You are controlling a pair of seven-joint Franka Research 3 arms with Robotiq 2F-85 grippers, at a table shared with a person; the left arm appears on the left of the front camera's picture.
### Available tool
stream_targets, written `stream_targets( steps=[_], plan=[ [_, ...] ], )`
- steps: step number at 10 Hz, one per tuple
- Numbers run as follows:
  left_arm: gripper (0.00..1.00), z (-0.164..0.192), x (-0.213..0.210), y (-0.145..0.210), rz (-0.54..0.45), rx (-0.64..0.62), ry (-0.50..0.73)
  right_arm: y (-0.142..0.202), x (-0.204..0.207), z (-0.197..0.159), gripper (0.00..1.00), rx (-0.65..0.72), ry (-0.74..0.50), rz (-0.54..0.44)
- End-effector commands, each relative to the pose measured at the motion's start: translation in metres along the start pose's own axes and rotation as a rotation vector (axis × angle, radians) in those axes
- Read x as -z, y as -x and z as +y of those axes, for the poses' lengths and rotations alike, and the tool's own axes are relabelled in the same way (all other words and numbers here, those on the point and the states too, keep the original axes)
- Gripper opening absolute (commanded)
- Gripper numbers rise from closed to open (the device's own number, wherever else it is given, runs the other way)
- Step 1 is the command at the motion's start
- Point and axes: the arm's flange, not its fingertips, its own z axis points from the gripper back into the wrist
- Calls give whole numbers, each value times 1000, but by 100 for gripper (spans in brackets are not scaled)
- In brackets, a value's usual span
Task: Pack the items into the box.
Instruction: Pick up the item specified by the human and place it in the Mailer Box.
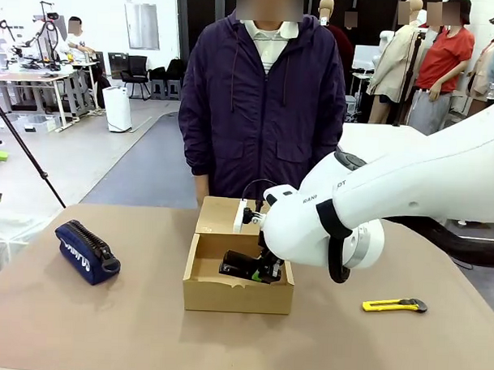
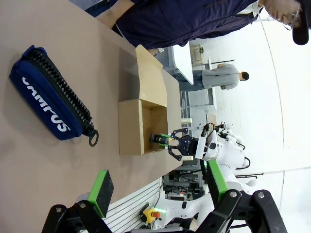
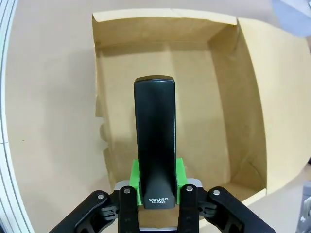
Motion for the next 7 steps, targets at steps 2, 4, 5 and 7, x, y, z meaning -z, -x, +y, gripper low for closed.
stream_targets(
  steps=[2, 4, 5, 7],
  plan=[
    [100, 0, -3, 0, 11, 15, 2, -6, 0, -8, 56, 48, 4, -23],
    [100, 0, -3, 0, 11, 15, 2, -4, -5, -12, 100, 62, 45, -29],
    [100, 0, -3, 0, 11, 15, 2, -3, -7, -14, 100, 62, 64, -24],
    [100, 0, -3, 0, 11, 15, 2, -4, -20, -17, 100, 69, 103, -49]
  ],
)
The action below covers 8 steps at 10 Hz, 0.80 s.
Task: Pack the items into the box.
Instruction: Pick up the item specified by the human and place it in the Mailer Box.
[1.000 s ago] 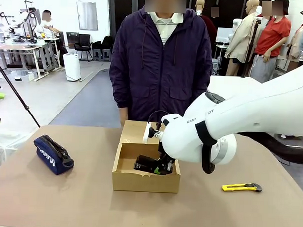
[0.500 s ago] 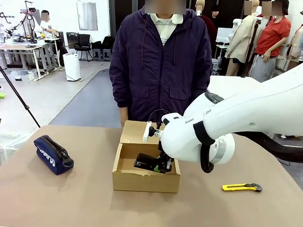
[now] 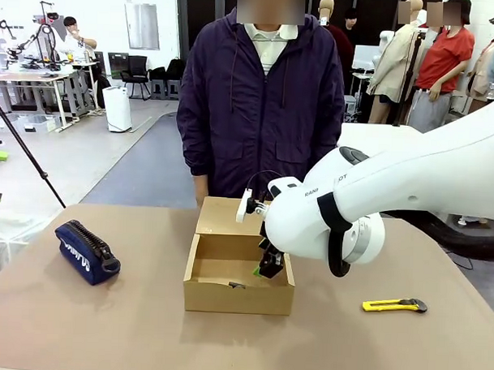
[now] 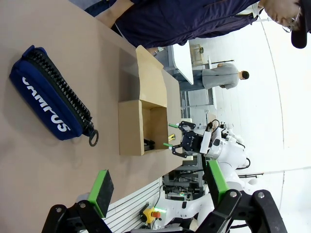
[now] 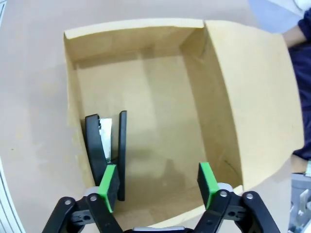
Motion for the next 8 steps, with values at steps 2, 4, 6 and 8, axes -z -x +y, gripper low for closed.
stream_targets(
  steps=[2, 4, 6, 8],
  plan=[
    [100, 0, -3, 0, 11, 15, 2, -5, -26, -4, 100, 53, 67, -52],
    [100, 0, -3, 0, 11, 15, 2, -9, -77, 3, 100, 119, 18, -37],
    [100, 0, -3, 0, 11, 15, 2, 11, -154, 2, 100, 366, -122, 9],
    [100, 0, -3, 0, 11, 15, 2, 72, -240, -10, 100, 728, -310, 38]
  ],
)
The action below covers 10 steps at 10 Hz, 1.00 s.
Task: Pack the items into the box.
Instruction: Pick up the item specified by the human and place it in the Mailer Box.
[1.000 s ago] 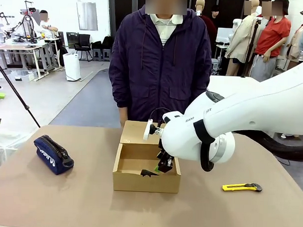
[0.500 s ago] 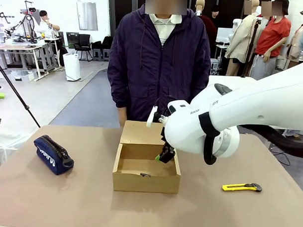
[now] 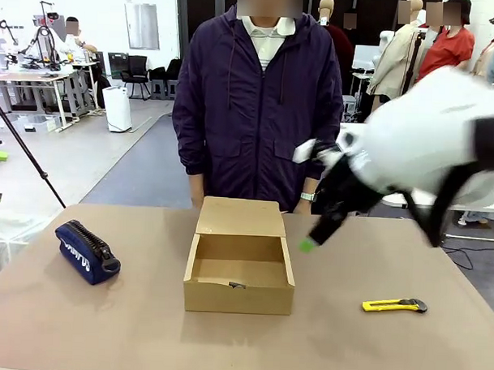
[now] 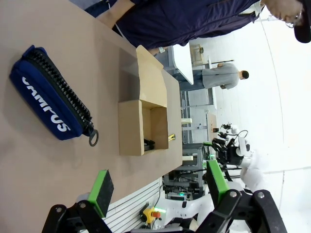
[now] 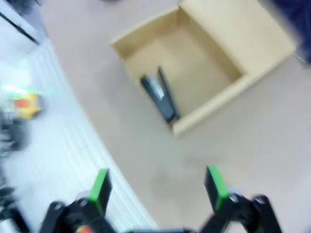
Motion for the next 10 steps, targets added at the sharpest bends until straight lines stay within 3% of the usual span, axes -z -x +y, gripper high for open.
stream_targets(
  steps=[1, 2, 4, 5, 6, 7, 8, 9, 10],
  plan=[
    [100, 0, -3, 1, 11, 16, 2, 45, -86, -29, 100, 361, -181, 24],
    [100, 0, -3, 1, 11, 16, 2, 75, -108, -46, 100, 493, -275, -37],
    [100, 0, -3, 1, 11, 16, 2, 146, -142, -79, 100, 630, -446, -309],
    [100, 0, -3, 1, 11, 16, 2, 176, -145, -93, 100, 922, -465, -435],
    [100, 0, -3, 1, 11, 16, 2, 198, -143, -98, 100, 1001, -596, -640],
    [100, 0, -3, 1, 11, 16, 2, 216, -134, -102, 100, 1044, -766, -741],
    [100, 0, -3, 1, 11, 16, 2, 224, -118, -108, 100, 1177, -714, -734],
    [100, 0, -3, 1, 11, 16, 2, 220, -153, -107, 100, 864, -560, -406],
    [100, 0, -3, 1, 11, 16, 2, 220, -153, -107, 100, 864, -560, -406]
  ],
)
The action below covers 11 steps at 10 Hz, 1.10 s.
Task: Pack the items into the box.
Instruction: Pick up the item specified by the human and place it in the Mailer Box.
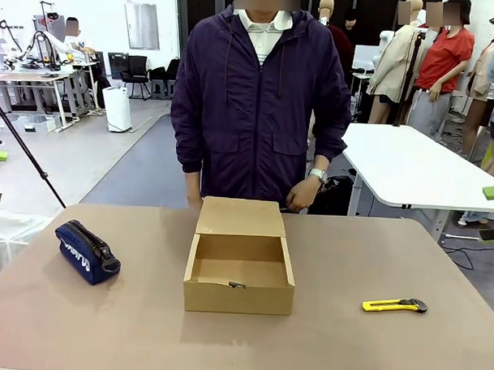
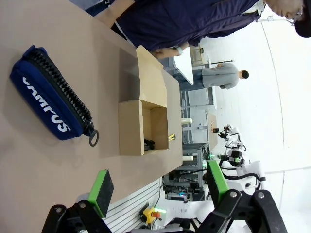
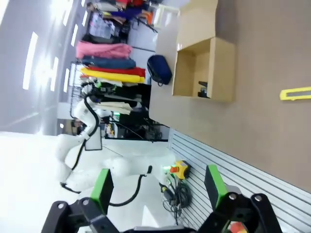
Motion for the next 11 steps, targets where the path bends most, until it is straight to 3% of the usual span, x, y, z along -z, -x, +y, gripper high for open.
stream_targets(
  steps=[1, 11],
  plan=[
    [100, -1, -2, 1, 12, 16, 2, -4, -4, 20, 100, -88, 62, 58],
    [100, -1, -2, 1, 12, 16, 2, -4, -4, 20, 100, -88, 62, 58]
  ],
)
